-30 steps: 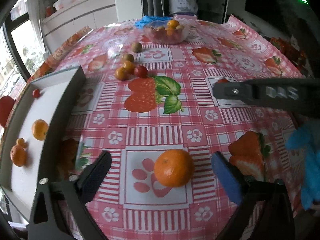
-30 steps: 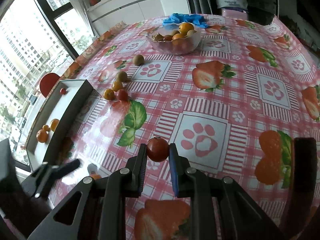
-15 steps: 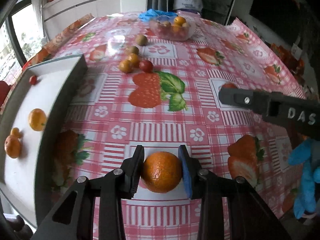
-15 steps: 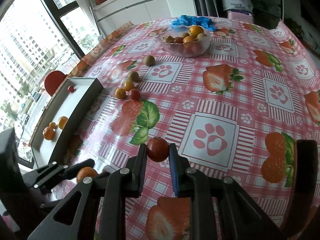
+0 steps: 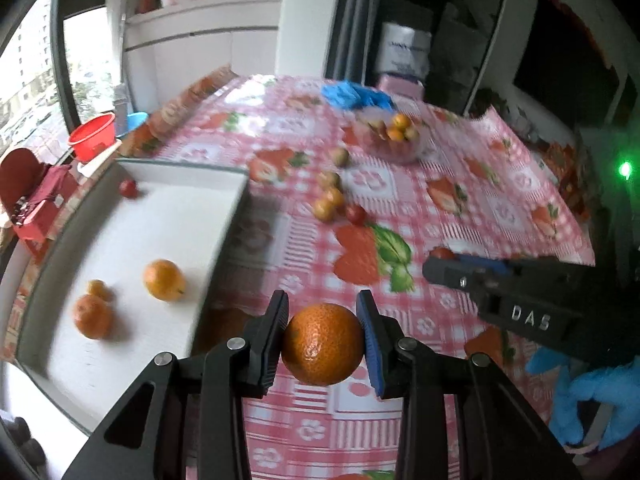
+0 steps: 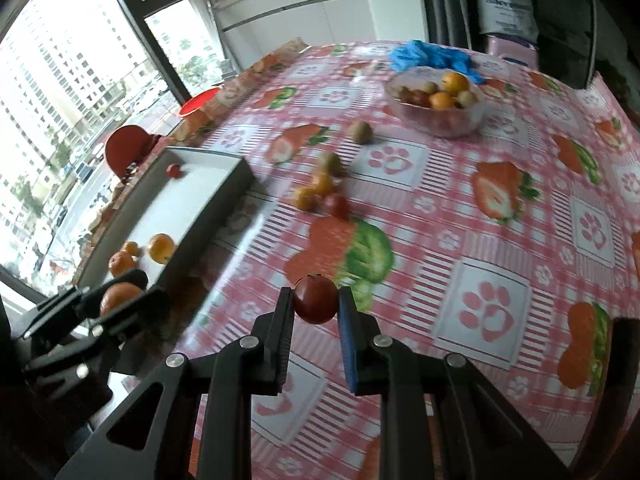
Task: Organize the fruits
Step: 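Carry the mandarin and cherry tomato in both tools over the white tray, then open both tools to drop the mandarin and tomato into the tray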
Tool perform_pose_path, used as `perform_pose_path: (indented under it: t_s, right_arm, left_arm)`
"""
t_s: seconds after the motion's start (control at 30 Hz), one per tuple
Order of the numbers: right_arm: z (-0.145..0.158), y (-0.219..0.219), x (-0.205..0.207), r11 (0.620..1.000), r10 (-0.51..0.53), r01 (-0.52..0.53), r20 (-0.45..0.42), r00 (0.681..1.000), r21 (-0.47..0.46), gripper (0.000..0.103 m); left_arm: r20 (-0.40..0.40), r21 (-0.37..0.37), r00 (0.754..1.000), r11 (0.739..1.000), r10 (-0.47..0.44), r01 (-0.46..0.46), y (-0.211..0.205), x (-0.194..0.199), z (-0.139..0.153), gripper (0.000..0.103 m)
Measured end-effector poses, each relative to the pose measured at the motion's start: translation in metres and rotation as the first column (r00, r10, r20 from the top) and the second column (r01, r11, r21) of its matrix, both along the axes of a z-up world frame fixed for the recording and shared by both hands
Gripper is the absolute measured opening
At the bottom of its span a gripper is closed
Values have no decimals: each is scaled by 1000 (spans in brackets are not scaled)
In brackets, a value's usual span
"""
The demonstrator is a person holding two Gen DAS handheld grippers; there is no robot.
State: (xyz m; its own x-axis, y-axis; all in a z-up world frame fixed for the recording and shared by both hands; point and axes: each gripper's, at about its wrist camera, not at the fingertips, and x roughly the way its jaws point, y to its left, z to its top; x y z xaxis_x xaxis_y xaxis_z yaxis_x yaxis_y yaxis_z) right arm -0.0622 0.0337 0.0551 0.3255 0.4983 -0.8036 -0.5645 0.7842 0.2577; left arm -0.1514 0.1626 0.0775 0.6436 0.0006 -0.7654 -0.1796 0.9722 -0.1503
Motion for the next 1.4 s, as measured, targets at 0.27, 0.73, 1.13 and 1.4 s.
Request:
perform_pose_path:
  t_s: [0.27, 0.73, 1.13, 1.4]
  right_arm:
    - [8, 53, -14, 996, 89, -89, 9, 996, -12, 23]
    - [5, 134, -30, 974, 222, -223, -17, 975, -28, 23]
    - [0, 182, -29, 962, 270, -271, -38, 962, -34, 25]
    - [-5, 199, -25, 961, 273, -275, -61, 960, -34, 29]
  left_arm:
    - [48, -14, 992, 993, 120, -119, 62, -19, 8, 37]
    - [21, -50, 959, 958, 283, -282, 139, -44, -16, 37]
    - [23, 0, 947, 947, 321, -321, 158, -45, -24, 37]
    - [8, 2, 942, 942, 335, -335, 165, -44, -32, 37]
